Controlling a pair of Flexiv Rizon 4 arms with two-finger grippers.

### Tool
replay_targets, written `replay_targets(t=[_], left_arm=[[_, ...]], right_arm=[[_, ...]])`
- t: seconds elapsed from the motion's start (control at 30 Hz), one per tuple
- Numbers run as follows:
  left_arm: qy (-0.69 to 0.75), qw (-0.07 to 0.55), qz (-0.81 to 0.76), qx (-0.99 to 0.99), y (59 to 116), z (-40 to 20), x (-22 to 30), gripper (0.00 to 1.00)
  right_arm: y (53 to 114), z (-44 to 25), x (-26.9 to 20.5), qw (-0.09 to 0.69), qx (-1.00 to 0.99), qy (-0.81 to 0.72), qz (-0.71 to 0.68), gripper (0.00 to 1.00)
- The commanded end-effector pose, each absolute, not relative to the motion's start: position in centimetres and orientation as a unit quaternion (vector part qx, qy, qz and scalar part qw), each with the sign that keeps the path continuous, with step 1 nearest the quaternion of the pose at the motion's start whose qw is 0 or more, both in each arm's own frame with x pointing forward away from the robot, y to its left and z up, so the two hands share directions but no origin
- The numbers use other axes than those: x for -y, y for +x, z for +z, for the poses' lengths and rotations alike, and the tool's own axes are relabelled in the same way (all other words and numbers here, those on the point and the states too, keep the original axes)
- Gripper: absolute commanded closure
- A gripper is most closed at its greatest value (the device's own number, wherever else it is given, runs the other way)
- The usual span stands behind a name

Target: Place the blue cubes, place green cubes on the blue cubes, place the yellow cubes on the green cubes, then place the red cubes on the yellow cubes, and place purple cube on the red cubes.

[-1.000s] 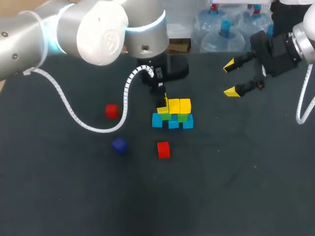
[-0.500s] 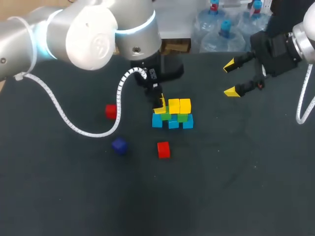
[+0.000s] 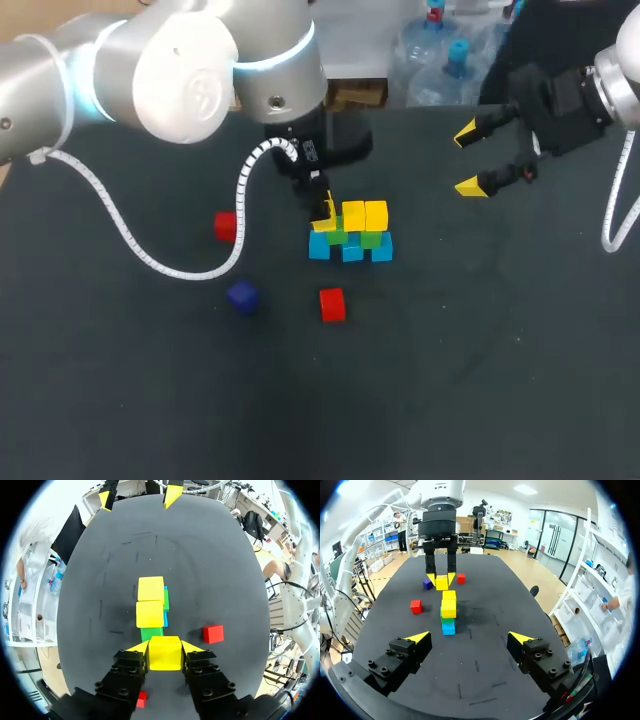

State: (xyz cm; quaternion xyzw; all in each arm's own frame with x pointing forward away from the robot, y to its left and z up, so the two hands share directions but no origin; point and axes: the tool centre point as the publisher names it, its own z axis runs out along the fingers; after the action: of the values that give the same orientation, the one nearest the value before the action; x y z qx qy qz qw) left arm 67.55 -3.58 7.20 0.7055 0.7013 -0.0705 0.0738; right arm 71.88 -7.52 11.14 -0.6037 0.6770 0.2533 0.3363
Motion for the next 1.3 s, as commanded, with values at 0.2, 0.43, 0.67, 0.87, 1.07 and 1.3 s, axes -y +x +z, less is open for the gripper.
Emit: replay_targets(t=[0.2, 0.43, 0.67, 0.87, 1.07, 1.3], left_arm=[[0.706, 0.075, -0.071, -0.700, 67.6, 7.2, 3.5, 0.87], [0.706, 0.075, -0.071, -0.700, 67.6, 7.2, 3.5, 1.00], [0.706, 0.075, -0.071, -0.700, 67.6, 7.2, 3.5, 1.00], [0.704, 0.050, -0.066, -0.705, 67.6, 7.3, 4.2, 1.00], [0.696, 0.021, -0.052, -0.715, 67.6, 7.4, 4.8, 1.00], [0.687, 0.014, -0.042, -0.725, 67.5, 7.9, 4.4, 1.00]], right_arm=[[71.9, 11.1, 7.5, 0.337, -0.677, -0.604, 0.253, 0.00], [71.9, 11.1, 7.5, 0.337, -0.677, -0.604, 0.253, 0.00], [71.9, 11.1, 7.5, 0.337, -0.677, -0.604, 0.253, 0.00], [71.9, 11.1, 7.5, 0.337, -0.677, -0.604, 0.253, 0.00], [71.9, 11.1, 7.5, 0.337, -0.677, -0.604, 0.253, 0.00], [71.9, 11.1, 7.5, 0.337, -0.677, -0.604, 0.253, 0.00]])
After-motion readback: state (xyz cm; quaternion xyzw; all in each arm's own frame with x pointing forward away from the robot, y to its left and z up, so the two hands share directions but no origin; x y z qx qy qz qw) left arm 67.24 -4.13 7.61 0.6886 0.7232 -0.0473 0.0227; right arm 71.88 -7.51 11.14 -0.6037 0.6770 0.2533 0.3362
